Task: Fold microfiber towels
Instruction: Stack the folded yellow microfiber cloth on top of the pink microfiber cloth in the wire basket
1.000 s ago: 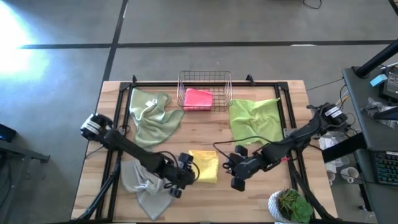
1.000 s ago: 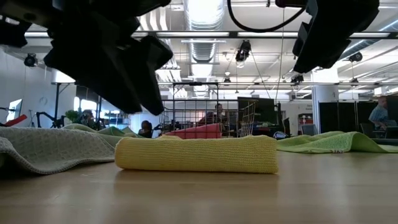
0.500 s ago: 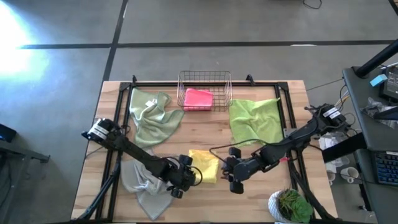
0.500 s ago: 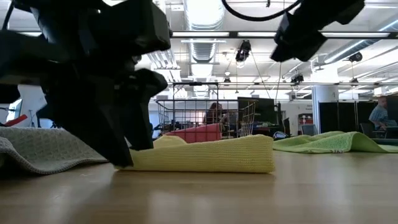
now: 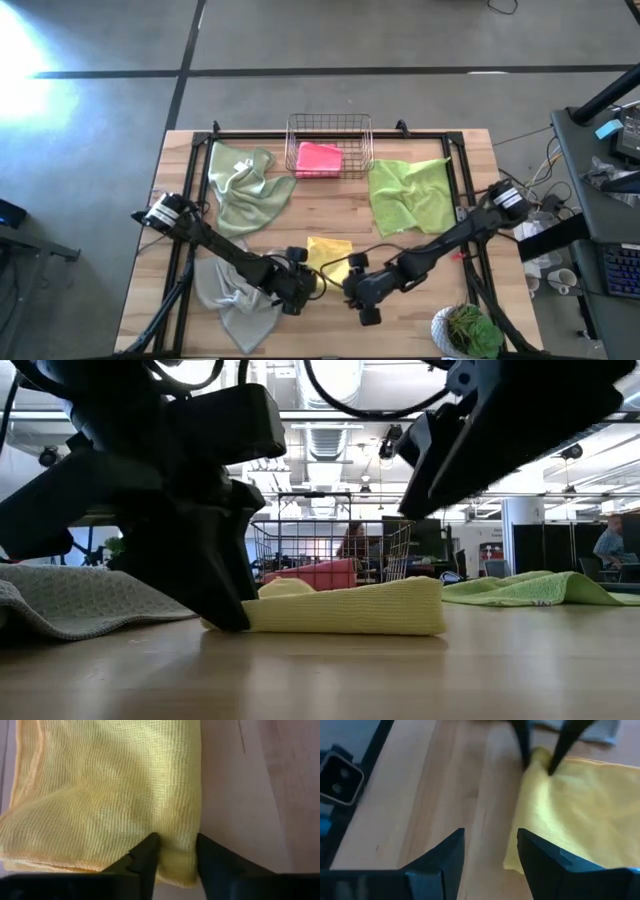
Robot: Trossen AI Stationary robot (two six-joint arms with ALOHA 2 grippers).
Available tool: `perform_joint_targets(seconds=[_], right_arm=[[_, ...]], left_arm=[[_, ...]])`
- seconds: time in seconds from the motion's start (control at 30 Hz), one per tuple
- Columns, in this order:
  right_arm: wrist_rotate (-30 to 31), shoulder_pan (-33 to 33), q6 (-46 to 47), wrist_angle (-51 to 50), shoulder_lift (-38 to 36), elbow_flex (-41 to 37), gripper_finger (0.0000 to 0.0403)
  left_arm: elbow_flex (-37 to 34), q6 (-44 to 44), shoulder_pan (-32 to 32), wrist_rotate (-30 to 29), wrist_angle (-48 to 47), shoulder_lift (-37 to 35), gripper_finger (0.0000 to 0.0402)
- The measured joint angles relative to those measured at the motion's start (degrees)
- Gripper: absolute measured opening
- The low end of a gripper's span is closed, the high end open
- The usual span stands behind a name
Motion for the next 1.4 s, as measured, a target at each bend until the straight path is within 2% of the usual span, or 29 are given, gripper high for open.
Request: perform_joint_targets(seconds=[0.17, 0.23, 0.5, 0.8, 0.97, 1.1, 1.27, 1.4], right_arm=[[0.7, 0.0, -2.0, -3.8, 3.9, 3.7, 0.0171], [1.2, 0.0, -2.7, -5.3, 5.3, 4.9, 0.0171], [8.4, 0.0, -3.9, -8.3, 9.0, 7.4, 0.0155], [3.7, 0.0, -1.6, -8.1, 9.6, 7.6, 0.0142], [2.2, -0.1, -0.3, -7.9, 9.6, 7.4, 0.0145], [2.1, -0.2, -0.3, -8.3, 9.6, 6.8, 0.0146], [1.0, -0.8, 0.3, -8.8, 11.4, 6.6, 0.0146], [0.7, -0.8, 0.2, -9.4, 13.3, 6.8, 0.0140]], left_arm=[[-0.1, 0.0, 0.0, -0.2, -0.1, 0.0, 0.0024], [0.1, 0.0, 0.0, 0.3, -0.3, -0.1, 0.0008], [0.5, -0.1, -0.1, 1.9, -0.1, -0.1, 0.0012], [0.5, -0.6, -0.1, 2.0, 0.0, -0.1, 0.0013], [0.5, -9.7, 0.1, 3.6, 0.3, -0.2, 0.0013], [0.6, -17.4, 0.1, 7.2, 1.6, -0.2, 0.0013], [0.5, -23.6, 0.3, 12.7, 5.1, -0.2, 0.0013], [0.5, -27.0, 0.7, 14.4, 5.6, -0.2, 0.0013]])
